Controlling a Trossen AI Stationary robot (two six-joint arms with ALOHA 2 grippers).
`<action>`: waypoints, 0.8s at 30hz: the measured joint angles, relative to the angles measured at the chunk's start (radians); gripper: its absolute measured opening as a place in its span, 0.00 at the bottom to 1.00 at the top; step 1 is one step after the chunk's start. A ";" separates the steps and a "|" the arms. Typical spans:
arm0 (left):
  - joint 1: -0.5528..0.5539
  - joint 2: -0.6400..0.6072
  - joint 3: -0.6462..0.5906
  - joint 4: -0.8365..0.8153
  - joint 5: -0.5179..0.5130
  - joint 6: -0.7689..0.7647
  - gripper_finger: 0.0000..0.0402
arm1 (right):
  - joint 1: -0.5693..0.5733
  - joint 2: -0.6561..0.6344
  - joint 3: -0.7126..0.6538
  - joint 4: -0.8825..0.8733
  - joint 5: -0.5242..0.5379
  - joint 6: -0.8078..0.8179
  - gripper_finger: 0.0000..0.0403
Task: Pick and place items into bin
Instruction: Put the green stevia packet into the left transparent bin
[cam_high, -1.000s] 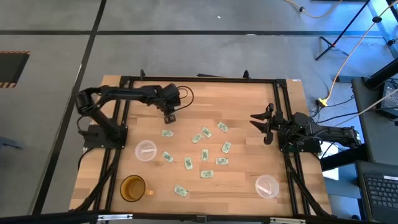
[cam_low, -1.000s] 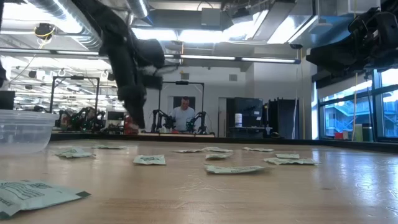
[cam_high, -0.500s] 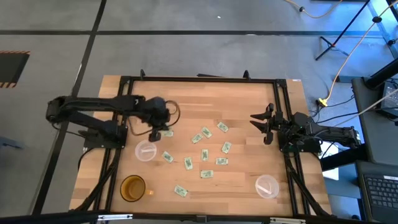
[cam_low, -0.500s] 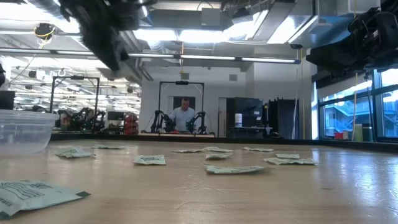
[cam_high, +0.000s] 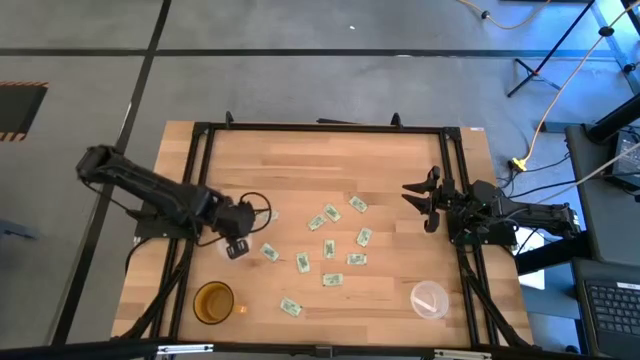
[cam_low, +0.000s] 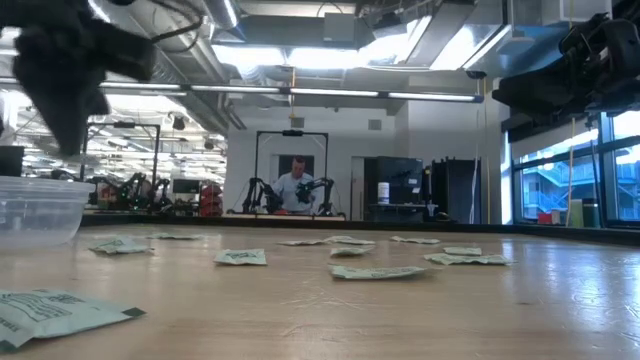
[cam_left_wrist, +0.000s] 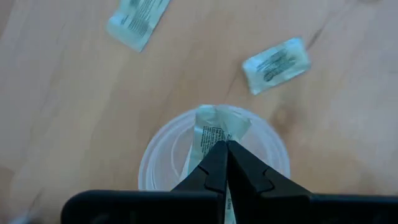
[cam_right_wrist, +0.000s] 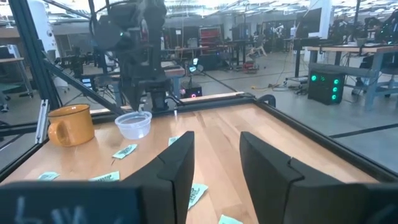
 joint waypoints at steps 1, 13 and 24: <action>-0.017 -0.002 -0.010 0.002 -0.012 -0.033 0.01 | 0.000 0.000 0.000 0.000 0.000 0.000 0.33; -0.141 -0.037 -0.124 0.099 -0.071 -0.173 0.01 | 0.000 0.000 0.000 0.000 0.000 0.024 0.33; -0.146 -0.048 -0.151 0.124 -0.069 -0.181 0.05 | 0.000 0.000 0.000 0.000 0.000 0.029 0.33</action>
